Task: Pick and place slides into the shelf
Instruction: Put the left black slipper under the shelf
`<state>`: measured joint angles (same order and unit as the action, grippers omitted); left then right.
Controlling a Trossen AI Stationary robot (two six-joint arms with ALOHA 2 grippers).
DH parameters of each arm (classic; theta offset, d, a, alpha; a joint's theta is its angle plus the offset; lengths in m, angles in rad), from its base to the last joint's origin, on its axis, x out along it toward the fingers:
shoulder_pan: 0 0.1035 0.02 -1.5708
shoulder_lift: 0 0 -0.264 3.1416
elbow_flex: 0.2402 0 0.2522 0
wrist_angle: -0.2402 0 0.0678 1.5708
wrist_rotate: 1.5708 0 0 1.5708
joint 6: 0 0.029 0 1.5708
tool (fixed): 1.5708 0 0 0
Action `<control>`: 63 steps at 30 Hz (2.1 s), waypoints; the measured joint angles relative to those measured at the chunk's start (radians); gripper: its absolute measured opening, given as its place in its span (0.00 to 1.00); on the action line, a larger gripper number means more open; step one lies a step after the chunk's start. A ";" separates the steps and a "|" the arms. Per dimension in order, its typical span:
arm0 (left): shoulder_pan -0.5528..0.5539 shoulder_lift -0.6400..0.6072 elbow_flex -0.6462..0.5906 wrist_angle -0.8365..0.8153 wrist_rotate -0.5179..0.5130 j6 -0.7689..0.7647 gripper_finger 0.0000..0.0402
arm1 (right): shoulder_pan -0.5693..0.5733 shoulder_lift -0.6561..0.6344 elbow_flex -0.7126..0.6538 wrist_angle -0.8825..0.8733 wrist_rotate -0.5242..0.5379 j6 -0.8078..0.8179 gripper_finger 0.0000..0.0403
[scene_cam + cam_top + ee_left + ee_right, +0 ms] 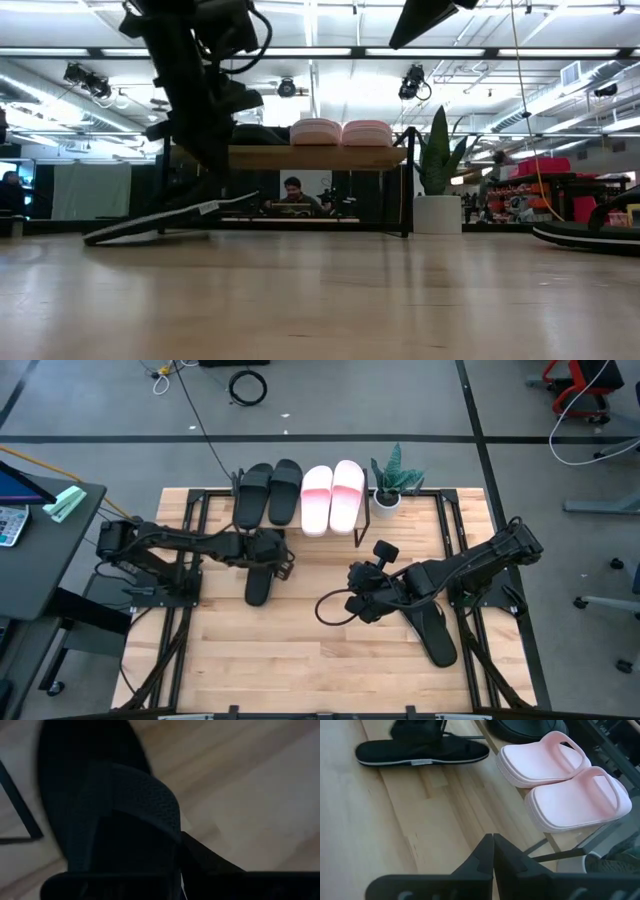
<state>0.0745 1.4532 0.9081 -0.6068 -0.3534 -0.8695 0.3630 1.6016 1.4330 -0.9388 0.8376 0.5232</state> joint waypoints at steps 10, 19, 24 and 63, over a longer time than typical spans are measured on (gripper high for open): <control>0.058 0.000 0.000 0.005 0.010 0.077 0.21 | 0.000 0.000 0.000 0.000 0.000 0.000 0.02; 0.034 -0.007 0.000 0.005 0.069 0.098 0.38 | 0.000 0.000 0.000 0.000 0.000 0.001 0.02; -0.012 -0.021 0.021 -0.093 0.206 0.188 0.31 | 0.000 0.000 0.000 -0.003 0.000 0.009 0.02; -0.177 0.120 -0.103 -0.051 0.265 -0.036 0.01 | -0.001 0.000 0.000 -0.015 0.000 0.052 0.02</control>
<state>-0.1024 1.5731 0.8049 -0.6574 -0.0887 -0.9054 0.3622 1.6016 1.4330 -0.9535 0.8375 0.5751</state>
